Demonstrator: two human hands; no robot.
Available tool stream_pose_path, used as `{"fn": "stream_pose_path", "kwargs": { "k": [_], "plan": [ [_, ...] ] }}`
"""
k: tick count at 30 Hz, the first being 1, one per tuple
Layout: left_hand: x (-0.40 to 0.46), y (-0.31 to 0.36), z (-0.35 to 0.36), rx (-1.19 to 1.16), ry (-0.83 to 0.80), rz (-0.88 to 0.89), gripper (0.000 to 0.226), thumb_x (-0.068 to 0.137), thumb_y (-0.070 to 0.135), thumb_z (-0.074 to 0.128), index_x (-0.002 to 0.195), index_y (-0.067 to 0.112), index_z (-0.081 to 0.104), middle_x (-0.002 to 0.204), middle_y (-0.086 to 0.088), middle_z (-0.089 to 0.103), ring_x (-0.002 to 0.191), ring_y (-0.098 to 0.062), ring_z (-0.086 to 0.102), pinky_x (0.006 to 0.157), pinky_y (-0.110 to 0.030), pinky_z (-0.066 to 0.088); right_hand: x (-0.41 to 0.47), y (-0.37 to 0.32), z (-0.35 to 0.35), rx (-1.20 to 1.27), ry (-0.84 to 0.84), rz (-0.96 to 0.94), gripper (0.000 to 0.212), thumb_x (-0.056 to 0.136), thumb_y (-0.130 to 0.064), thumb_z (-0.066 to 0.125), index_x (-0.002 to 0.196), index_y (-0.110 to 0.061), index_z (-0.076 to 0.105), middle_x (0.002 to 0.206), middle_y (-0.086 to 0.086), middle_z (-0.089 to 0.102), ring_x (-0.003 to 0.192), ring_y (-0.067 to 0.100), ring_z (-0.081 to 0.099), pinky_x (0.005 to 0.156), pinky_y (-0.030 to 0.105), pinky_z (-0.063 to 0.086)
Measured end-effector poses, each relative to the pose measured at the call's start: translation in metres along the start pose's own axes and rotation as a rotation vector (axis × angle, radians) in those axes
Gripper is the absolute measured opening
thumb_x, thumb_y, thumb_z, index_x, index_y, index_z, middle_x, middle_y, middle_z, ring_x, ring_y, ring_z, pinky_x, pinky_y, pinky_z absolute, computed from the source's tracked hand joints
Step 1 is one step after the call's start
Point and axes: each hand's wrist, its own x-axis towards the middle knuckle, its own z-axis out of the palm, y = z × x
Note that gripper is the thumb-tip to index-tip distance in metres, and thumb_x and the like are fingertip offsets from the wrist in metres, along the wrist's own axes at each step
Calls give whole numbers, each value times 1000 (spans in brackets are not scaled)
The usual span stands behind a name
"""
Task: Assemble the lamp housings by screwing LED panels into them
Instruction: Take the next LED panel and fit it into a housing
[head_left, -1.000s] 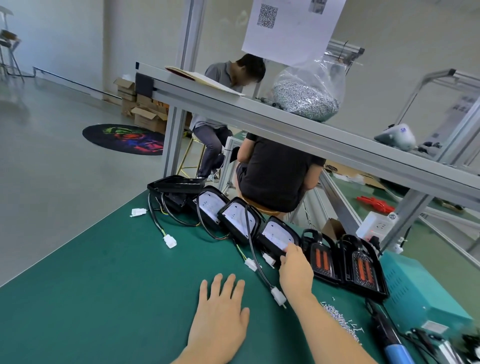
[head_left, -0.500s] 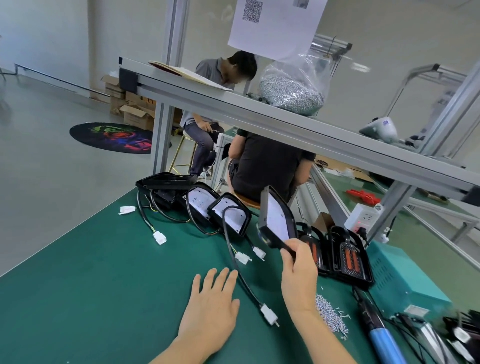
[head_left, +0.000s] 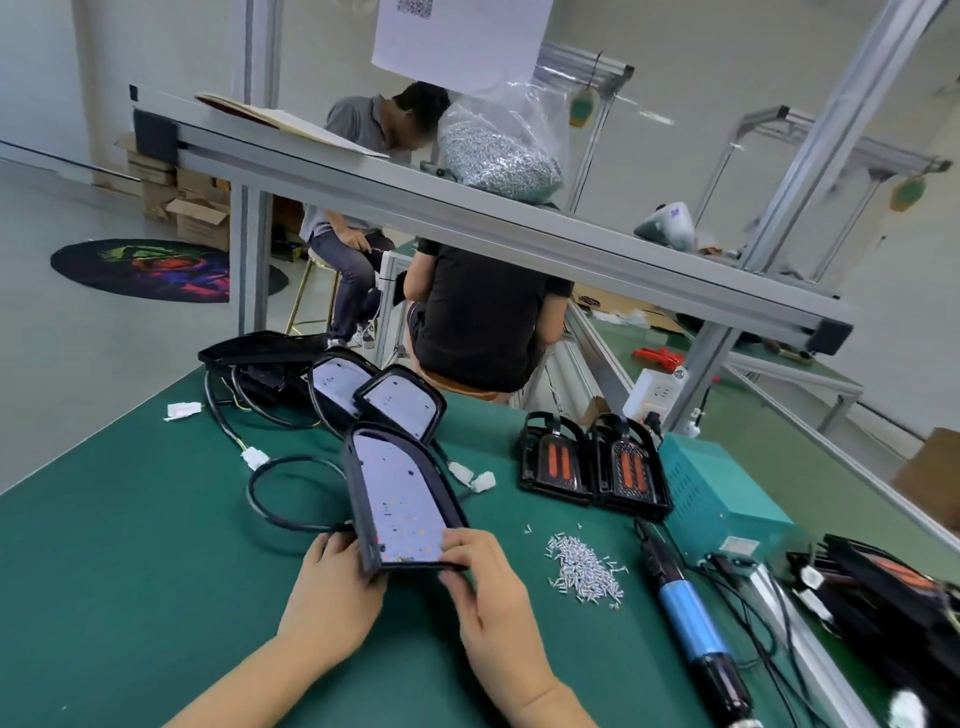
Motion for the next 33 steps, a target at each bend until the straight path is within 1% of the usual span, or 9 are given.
{"fn": "stream_pose_path", "kwargs": {
  "k": [3, 8, 12, 15, 18, 20, 23, 28, 33],
  "plan": [
    [-6, -8, -13, -367, -138, -159, 28, 84, -5, 51, 95, 7, 74, 104, -4, 72, 101, -24, 60, 84, -27, 43, -7, 3, -4, 11, -49, 36, 9, 90, 4, 56, 97, 1, 61, 110, 3, 60, 107, 7, 57, 94, 18, 43],
    [-8, -19, -38, -568, -105, -398, 41, 77, -11, 51, 54, 19, 68, 61, 6, 68, 69, -20, 62, 64, -27, 43, -10, 7, -18, -9, -197, 13, 8, 94, 2, 52, 98, -2, 59, 111, 2, 58, 106, 17, 57, 93, 29, 47],
    [0, -25, -56, -865, -148, -594, 14, 87, 6, 52, 76, 4, 60, 66, -14, 71, 44, -22, 58, 48, -23, 39, -11, 10, -31, -11, -276, 10, 6, 96, 0, 52, 97, -2, 58, 111, 3, 58, 104, 17, 57, 93, 30, 47],
    [12, -27, -57, -849, 4, -581, 14, 92, 18, 55, 86, 7, 59, 79, -16, 70, 64, -25, 61, 61, -33, 48, -14, 11, -39, -10, -357, 7, 6, 96, -1, 52, 97, -2, 58, 113, 3, 58, 106, 17, 57, 95, 29, 46],
    [25, -21, -43, -745, -37, -565, 19, 90, 30, 61, 100, 14, 57, 97, -2, 62, 92, -25, 58, 84, -39, 49, -11, 13, -49, -50, -439, -2, 11, 94, 2, 51, 99, -4, 60, 115, 1, 59, 108, 18, 56, 105, 31, 40],
    [32, -17, -30, -784, -122, -597, 14, 88, 25, 62, 96, 14, 58, 92, -4, 63, 83, -25, 56, 71, -34, 49, -4, 10, -55, -110, -479, -52, 32, 82, 14, 46, 100, -6, 62, 113, 1, 61, 111, 17, 55, 113, 36, 31],
    [37, -12, -14, -980, -75, -684, 5, 79, 9, 58, 77, 6, 55, 76, -13, 56, 74, -25, 48, 66, -32, 40, 9, 9, -66, -181, -469, -124, 57, 55, 14, 36, 100, -8, 65, 108, 1, 63, 111, 19, 56, 105, 34, 38],
    [37, -9, -4, -869, 145, -721, 24, 85, 0, 44, 64, 12, 45, 64, -3, 44, 66, -24, 37, 55, -32, 25, 39, 37, -82, -304, -172, 205, 44, 83, 11, 44, 115, -11, 65, 118, -2, 60, 111, 17, 56, 96, 22, 40],
    [36, -9, -7, -887, 140, -756, 18, 86, 7, 48, 68, 11, 50, 70, -6, 51, 67, -25, 42, 60, -31, 34, 75, 78, -85, -633, -267, 495, 36, 100, -12, 49, 135, -12, 54, 133, 3, 51, 113, 22, 56, 92, 36, 46]
  ]
}}
